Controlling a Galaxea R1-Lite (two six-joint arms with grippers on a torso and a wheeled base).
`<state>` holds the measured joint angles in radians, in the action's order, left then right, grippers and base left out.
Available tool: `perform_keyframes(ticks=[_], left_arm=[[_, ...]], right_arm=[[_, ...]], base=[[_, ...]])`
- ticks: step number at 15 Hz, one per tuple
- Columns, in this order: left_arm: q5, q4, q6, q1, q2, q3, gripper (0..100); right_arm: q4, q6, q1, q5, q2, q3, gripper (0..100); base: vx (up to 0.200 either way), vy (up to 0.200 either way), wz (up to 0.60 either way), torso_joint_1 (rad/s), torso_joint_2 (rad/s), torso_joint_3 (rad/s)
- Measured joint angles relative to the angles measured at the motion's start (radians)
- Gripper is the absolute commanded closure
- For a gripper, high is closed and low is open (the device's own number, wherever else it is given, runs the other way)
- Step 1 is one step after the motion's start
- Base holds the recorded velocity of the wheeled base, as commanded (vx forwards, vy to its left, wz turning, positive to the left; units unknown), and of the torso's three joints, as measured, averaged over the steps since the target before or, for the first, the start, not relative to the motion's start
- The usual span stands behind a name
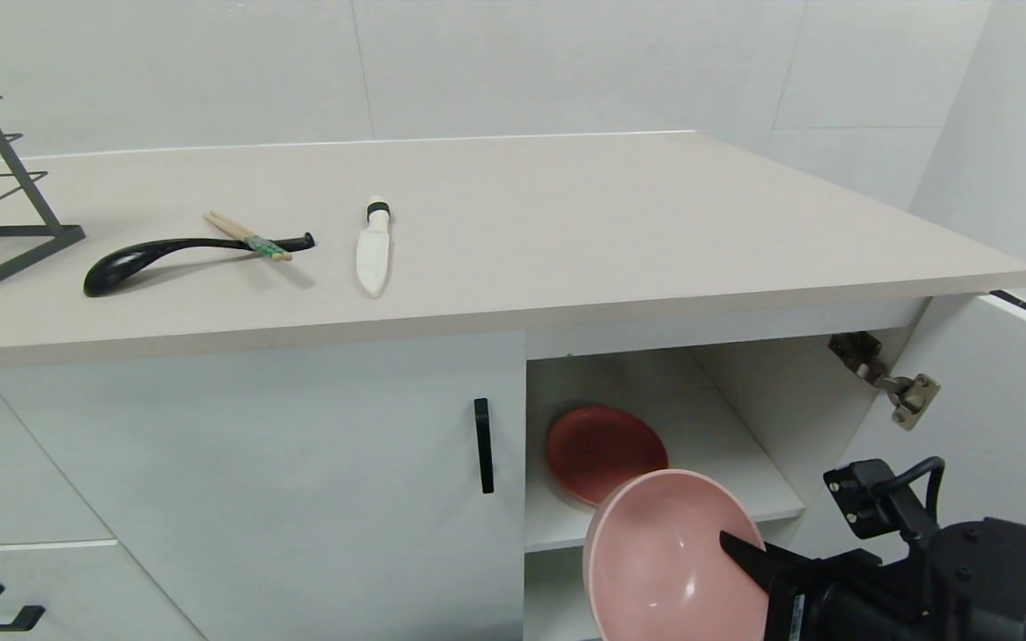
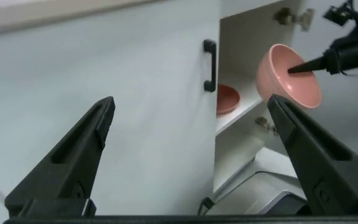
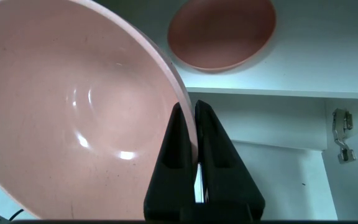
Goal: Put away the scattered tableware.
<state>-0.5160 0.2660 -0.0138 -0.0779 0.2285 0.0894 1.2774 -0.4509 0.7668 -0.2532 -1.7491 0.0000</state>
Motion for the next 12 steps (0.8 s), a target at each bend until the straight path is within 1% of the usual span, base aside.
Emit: perform_keyframes(ticks=[1,2,3,5,6,7,8,9,12], left_arm=[[0.013,-0.082,0.031,0.03,-0.074,-0.003,0],[0.053,-0.119,0.048,0.053,-0.13,-0.025,0],[0.118,-0.124,0.05,0.065,-0.164,-0.05,0],[0.262,-0.234,0.037,0.073,-0.203,-0.077,0],[0.299,-0.227,0.034,0.074,-0.213,-0.078,0],[0.357,-0.225,0.024,0.076,-0.221,-0.083,0],[0.441,-0.229,-0.001,0.077,-0.226,-0.084,0],[0.489,-0.259,-0.017,0.076,-0.229,-0.086,0],[0.493,-0.266,-0.011,0.076,-0.23,-0.088,0]], right_arm=[[0.0,0.0,0.0,0.0,0.0,0.0,100],[0.0,0.0,0.0,0.0,0.0,0.0,100],[0.0,0.0,0.0,0.0,0.0,0.0,100],[-0.001,0.0,-0.001,0.0,0.0,0.0,100],[0.0,0.0,-0.002,0.0,-0.001,0.0,100],[0.002,0.003,-0.004,0.0,-0.002,0.0,100],[0.009,0.007,-0.011,0.0,-0.006,0.0,100],[0.012,0.01,-0.027,0.001,-0.01,-0.002,100],[0.02,0.06,-0.109,0.023,-0.039,-0.044,100]], base=[[0.0,0.0,0.0,0.0,0.0,0.0],[0.0,0.0,0.0,0.0,0.0,0.0],[0.0,0.0,0.0,0.0,0.0,0.0],[0.0,0.0,0.0,0.0,0.0,0.0],[0.0,0.0,0.0,0.0,0.0,0.0],[0.0,0.0,0.0,0.0,0.0,0.0],[0.0,0.0,0.0,0.0,0.0,0.0],[0.0,0.0,0.0,0.0,0.0,0.0],[0.0,0.0,0.0,0.0,0.0,0.0]])
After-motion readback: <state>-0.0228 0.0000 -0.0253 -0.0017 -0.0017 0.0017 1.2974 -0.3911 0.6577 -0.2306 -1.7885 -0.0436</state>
